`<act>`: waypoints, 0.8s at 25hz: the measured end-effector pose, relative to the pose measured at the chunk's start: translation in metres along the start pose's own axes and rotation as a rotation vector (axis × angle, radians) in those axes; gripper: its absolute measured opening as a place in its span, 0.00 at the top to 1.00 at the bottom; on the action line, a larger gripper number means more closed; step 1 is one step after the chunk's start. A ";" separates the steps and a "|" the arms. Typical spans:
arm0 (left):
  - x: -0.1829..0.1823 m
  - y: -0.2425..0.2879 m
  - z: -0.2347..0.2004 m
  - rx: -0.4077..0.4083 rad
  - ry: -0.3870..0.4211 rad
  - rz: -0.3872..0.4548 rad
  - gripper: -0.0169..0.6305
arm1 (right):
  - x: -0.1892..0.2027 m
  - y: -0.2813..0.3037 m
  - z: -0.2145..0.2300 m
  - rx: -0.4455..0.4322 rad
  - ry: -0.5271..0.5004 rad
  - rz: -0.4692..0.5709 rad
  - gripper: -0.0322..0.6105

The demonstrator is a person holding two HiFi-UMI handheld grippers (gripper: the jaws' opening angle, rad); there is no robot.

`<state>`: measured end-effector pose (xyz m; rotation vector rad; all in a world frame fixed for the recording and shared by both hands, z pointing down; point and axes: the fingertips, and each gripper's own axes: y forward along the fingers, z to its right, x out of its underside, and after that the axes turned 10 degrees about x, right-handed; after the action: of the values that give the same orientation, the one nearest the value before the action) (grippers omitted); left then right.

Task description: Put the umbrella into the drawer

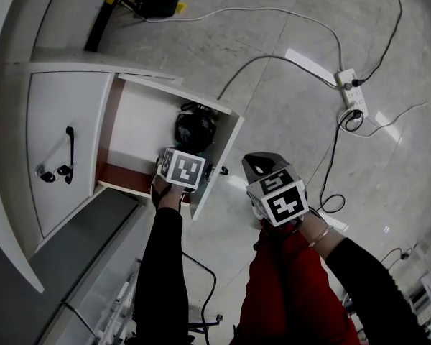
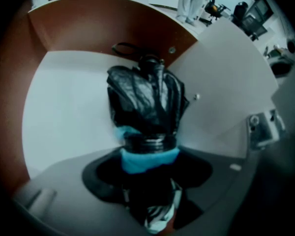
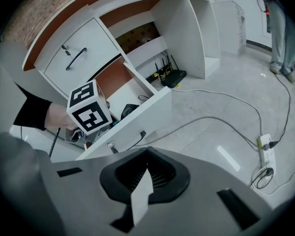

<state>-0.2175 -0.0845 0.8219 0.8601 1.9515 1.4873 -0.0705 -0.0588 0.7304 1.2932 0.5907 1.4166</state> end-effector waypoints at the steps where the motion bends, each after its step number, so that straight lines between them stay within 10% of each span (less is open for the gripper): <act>1: 0.000 -0.001 -0.001 -0.008 -0.005 0.012 0.53 | -0.001 -0.001 0.000 0.001 0.001 0.002 0.95; 20: -0.026 -0.078 0.006 -0.128 -0.119 0.310 0.50 | -0.022 -0.036 -0.007 0.022 -0.001 0.080 0.95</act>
<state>-0.2088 -0.1150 0.7456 1.2060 1.6733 1.6709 -0.0675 -0.0661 0.6882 1.3481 0.5603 1.4783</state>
